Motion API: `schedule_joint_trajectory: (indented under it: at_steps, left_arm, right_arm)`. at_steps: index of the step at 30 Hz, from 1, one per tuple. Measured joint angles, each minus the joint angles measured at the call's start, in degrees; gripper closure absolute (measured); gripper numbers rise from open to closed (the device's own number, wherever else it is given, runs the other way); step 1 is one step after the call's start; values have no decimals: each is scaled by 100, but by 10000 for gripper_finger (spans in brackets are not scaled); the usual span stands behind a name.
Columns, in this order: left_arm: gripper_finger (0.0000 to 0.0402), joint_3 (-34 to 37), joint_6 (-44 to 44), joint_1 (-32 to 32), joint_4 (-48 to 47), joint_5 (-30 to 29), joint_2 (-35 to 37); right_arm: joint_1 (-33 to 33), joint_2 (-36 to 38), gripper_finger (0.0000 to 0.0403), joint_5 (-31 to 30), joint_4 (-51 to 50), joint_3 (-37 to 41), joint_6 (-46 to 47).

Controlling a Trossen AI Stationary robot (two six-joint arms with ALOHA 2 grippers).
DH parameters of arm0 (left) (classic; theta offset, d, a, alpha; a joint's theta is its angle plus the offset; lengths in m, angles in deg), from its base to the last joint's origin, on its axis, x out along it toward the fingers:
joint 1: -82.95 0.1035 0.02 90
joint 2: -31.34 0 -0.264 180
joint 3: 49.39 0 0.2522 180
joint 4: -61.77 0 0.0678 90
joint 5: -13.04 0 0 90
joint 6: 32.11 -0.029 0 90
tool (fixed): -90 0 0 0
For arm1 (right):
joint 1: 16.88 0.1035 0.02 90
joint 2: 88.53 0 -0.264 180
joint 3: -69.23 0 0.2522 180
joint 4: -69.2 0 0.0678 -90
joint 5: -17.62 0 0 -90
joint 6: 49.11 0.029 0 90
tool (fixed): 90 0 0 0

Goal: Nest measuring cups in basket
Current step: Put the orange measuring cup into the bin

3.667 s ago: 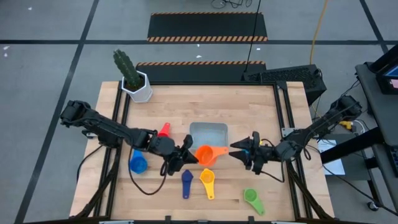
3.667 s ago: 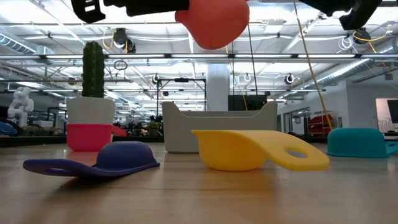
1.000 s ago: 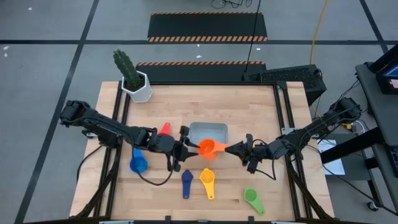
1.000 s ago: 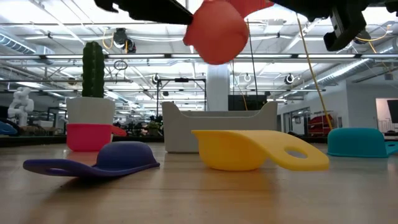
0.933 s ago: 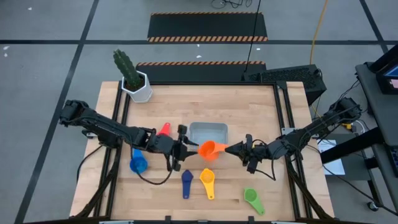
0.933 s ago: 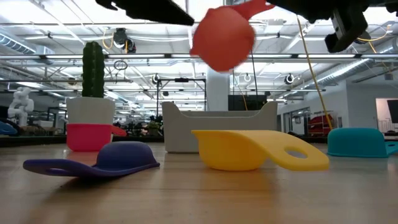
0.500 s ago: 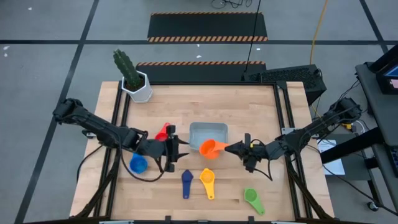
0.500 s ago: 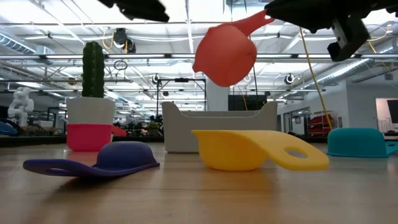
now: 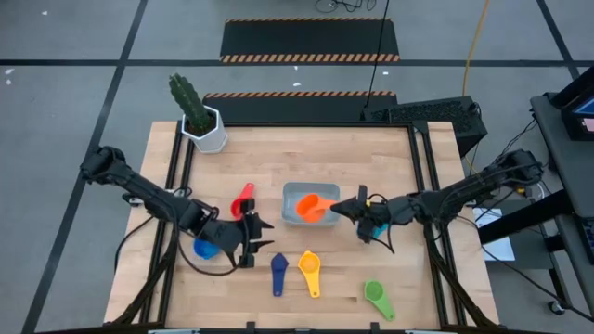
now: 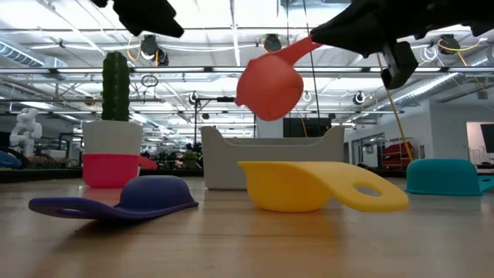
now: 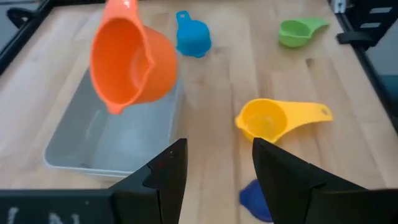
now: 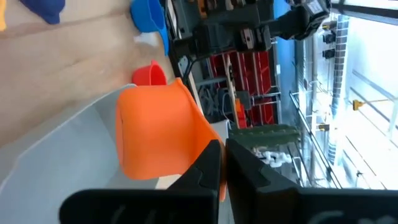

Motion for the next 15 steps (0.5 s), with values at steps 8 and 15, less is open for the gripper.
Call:
schedule_joint_trajectory:
  at_steps: [8,15]
  left_arm:
    - [218,0,36,-155,158,-174,-428]
    - [218,0,41,-197,273,-174,-673]
  right_arm:
    - [-448,-173,403,227,89,-4,-524]
    - [-751,-248,403,214,-112,-4,-560]
